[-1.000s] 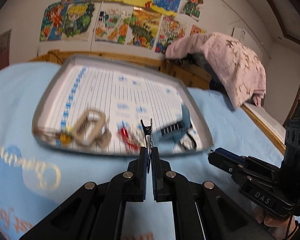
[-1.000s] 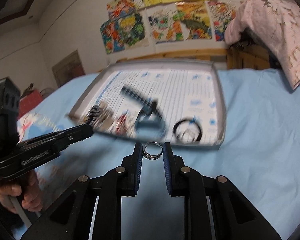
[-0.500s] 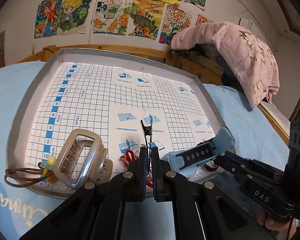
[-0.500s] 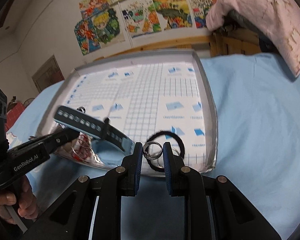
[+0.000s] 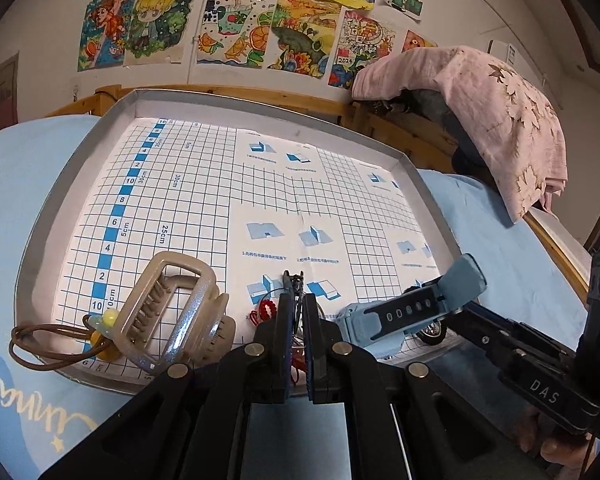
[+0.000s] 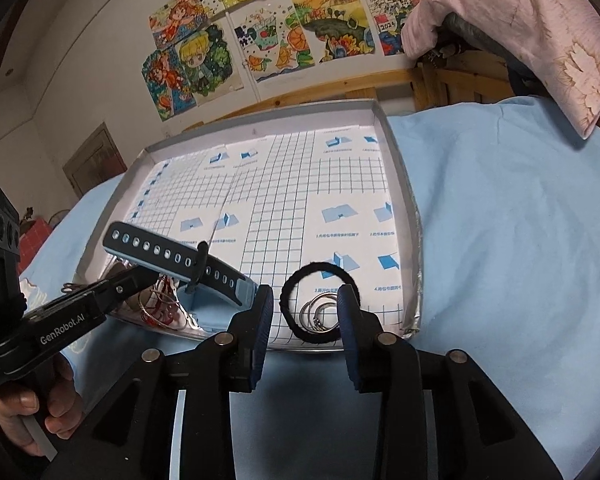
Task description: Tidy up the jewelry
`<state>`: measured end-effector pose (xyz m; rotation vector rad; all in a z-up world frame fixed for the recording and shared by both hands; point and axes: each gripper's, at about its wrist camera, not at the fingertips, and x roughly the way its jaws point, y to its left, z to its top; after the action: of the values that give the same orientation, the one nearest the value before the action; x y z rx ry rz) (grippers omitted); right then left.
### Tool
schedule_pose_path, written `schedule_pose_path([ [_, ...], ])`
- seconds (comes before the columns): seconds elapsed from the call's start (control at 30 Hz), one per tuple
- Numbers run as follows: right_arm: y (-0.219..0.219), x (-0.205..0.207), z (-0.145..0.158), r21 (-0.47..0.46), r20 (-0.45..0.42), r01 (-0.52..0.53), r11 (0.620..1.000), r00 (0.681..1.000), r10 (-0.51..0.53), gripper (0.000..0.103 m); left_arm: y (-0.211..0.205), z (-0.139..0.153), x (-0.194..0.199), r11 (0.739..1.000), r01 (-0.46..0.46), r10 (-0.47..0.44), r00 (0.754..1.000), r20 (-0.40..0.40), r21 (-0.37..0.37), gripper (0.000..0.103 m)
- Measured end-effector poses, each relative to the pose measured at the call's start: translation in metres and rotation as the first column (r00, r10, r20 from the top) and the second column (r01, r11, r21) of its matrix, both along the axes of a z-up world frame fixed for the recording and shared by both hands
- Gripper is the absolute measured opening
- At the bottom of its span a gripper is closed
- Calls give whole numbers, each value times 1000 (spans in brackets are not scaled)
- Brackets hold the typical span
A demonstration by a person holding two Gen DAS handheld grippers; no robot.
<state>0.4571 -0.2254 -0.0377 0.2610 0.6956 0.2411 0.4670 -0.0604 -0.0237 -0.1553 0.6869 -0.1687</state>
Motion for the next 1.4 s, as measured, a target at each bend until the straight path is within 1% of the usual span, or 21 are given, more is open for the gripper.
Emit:
schedule_pose_path([
  [0.13, -8, -8, 8, 7, 31, 23, 1000, 999, -23, 39, -3, 4, -4, 1000, -1, 1, 1000, 13, 10, 5],
  [0.2, -11, -13, 14, 3, 49, 34, 999, 998, -34, 42, -3, 7, -7, 1000, -7, 7, 1000, 19, 9, 8],
  [0.27, -14, -19, 19, 1, 65, 45, 999, 997, -45, 47, -3, 10, -12, 1000, -18, 18, 1000, 25, 5, 21],
  [0.3, -15, -23, 22, -5, 76, 53, 999, 996, -53, 48, -2, 12, -15, 1000, -22, 22, 999, 30, 4, 23],
  [0.4, -18, -37, 33, -15, 116, 67, 998, 991, -65, 55, -2, 23, -30, 1000, -27, 27, 997, 67, -1, 29],
  [0.43, -19, -43, 38, -19, 132, 72, 997, 989, -68, 57, -2, 28, -37, 1000, -30, 30, 996, 80, -2, 37],
  [0.47, -19, -50, 44, -19, 153, 76, 997, 986, -72, 59, -1, 33, -46, 999, -34, 35, 995, 99, -6, 54],
  [0.5, -21, -55, 48, -15, 164, 80, 997, 983, -76, 60, 1, 38, -54, 999, -40, 41, 992, 118, -14, 63],
  [0.53, -23, -62, 53, -12, 179, 86, 996, 980, -83, 63, 4, 44, -65, 998, -53, 56, 987, 152, -25, 76],
  [0.57, -23, -69, 57, -10, 193, 94, 996, 977, -90, 65, 8, 51, -79, 997, -68, 74, 978, 194, -39, 83],
  [0.6, -24, -79, 63, -8, 213, 101, 995, 972, -97, 71, 12, 56, -89, 996, -70, 79, 972, 219, -50, 87],
  [0.63, -24, -86, 68, -7, 228, 104, 995, 969, -99, 78, 15, 61, -99, 996, -73, 84, 968, 238, -56, 95],
  [0.67, -23, -97, 73, -9, 250, 106, 994, 963, -101, 81, 19, 67, -112, 995, -85, 97, 960, 263, -57, 100],
  [0.73, -21, -114, 82, -13, 283, 107, 994, 954, -99, 87, 25, 76, -134, 994, -97, 108, 947, 304, -52, 103],
  [0.77, -20, -126, 87, -19, 303, 106, 994, 948, -96, 95, 29, 80, -144, 994, -97, 109, 941, 319, -53, 103],
  [0.83, -16, -149, 96, -29, 342, 105, 994, 935, -89, 102, 37, 86, -171, 994, -96, 108, 930, 352, -51, 103],
  [0.93, -7, -179, 107, -51, 386, 102, 993, 919, -75, 102, 47, 90, -207, 994, -108, 110, 917, 383, -25, 103],
  [1.07, 5, -219, 117, -71, 436, 97, 993, 898, -56, 102, 62, 89, -246, 992, -128, 118, 909, 401, -1, 103],
  [1.27, 14, -269, 121, -93, 484, 117, 989, 873, -58, 102, 70, 92, -277, 989, -146, 126, 899, 419, 16, 103],
  [1.4, 13, -286, 119, -91, 490, 127, 988, 869, -67, 102, 70, 88, -287, 989, -145, 126, 895, 428, 13, 103],
])
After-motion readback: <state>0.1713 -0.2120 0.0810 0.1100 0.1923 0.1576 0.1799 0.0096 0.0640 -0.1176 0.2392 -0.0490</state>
